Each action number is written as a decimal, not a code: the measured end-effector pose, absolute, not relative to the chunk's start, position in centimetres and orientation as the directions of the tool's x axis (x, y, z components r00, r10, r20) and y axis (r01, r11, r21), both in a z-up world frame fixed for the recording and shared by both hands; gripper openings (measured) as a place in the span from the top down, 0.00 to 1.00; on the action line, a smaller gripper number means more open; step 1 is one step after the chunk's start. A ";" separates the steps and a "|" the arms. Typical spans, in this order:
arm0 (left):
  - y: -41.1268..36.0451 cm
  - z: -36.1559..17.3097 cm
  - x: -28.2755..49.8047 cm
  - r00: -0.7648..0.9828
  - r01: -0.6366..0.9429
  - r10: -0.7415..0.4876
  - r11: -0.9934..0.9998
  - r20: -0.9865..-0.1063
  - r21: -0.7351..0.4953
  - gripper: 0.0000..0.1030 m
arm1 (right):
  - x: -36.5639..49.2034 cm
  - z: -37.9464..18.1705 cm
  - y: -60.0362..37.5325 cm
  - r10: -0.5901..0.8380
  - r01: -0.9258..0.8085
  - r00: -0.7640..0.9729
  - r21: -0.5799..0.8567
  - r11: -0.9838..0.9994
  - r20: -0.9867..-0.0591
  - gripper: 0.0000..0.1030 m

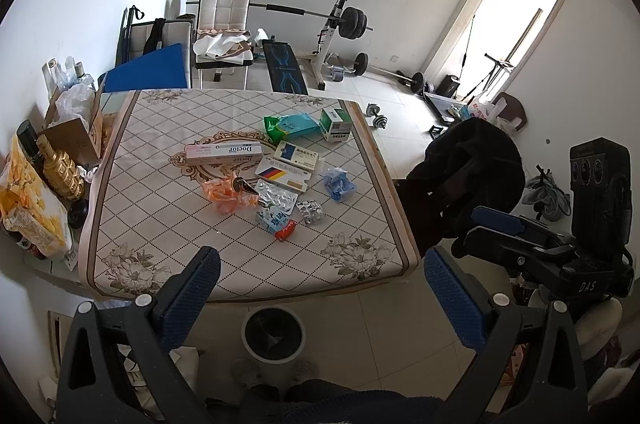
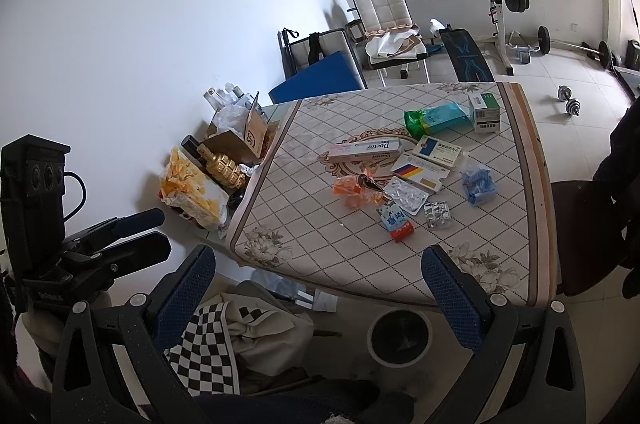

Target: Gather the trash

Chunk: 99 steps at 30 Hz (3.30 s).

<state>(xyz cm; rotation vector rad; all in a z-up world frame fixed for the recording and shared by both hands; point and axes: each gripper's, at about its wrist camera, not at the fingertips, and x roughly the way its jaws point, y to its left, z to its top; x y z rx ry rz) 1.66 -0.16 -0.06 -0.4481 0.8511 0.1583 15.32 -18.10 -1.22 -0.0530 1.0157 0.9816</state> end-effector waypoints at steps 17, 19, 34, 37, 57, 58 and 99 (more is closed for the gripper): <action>0.0 0.2 2.2 0.657 -0.302 -0.042 0.900 -0.753 -0.313 0.00 | 15.3 -1.2 -18.2 0.664 -0.710 0.157 0.384 0.591 -0.731 0.00; 0.0 0.0 2.2 0.657 -0.298 -0.044 0.902 -0.752 -0.314 0.00 | 15.4 -1.2 -18.2 0.665 -0.708 0.157 0.386 0.591 -0.730 0.00; 3.9 -5.6 5.7 0.527 -0.488 0.165 0.862 -0.834 -0.138 0.00 | 18.7 -5.2 -18.1 0.527 -0.551 0.271 0.319 0.771 -0.805 0.00; 5.4 -9.6 7.9 0.456 -0.544 0.209 0.834 -0.865 -0.085 0.00 | 21.4 -9.4 -18.3 0.391 -0.446 0.330 0.223 0.867 -0.859 0.00; 8.6 -37.6 27.7 0.030 -0.879 -0.117 0.470 -0.993 -0.082 0.02 | 49.5 -37.2 -9.1 0.064 -0.512 0.088 0.010 0.859 -0.994 0.00; 8.8 -38.3 28.1 0.015 -0.888 -0.124 0.454 -0.992 -0.070 0.10 | 50.2 -38.0 -8.6 0.056 -0.526 0.075 0.008 0.850 -0.996 0.00; -6.6 -34.6 5.4 0.096 -0.756 0.031 0.653 -0.995 -0.053 0.54 | 19.1 -40.7 -18.9 0.115 -0.566 -0.131 0.170 0.807 -0.985 0.73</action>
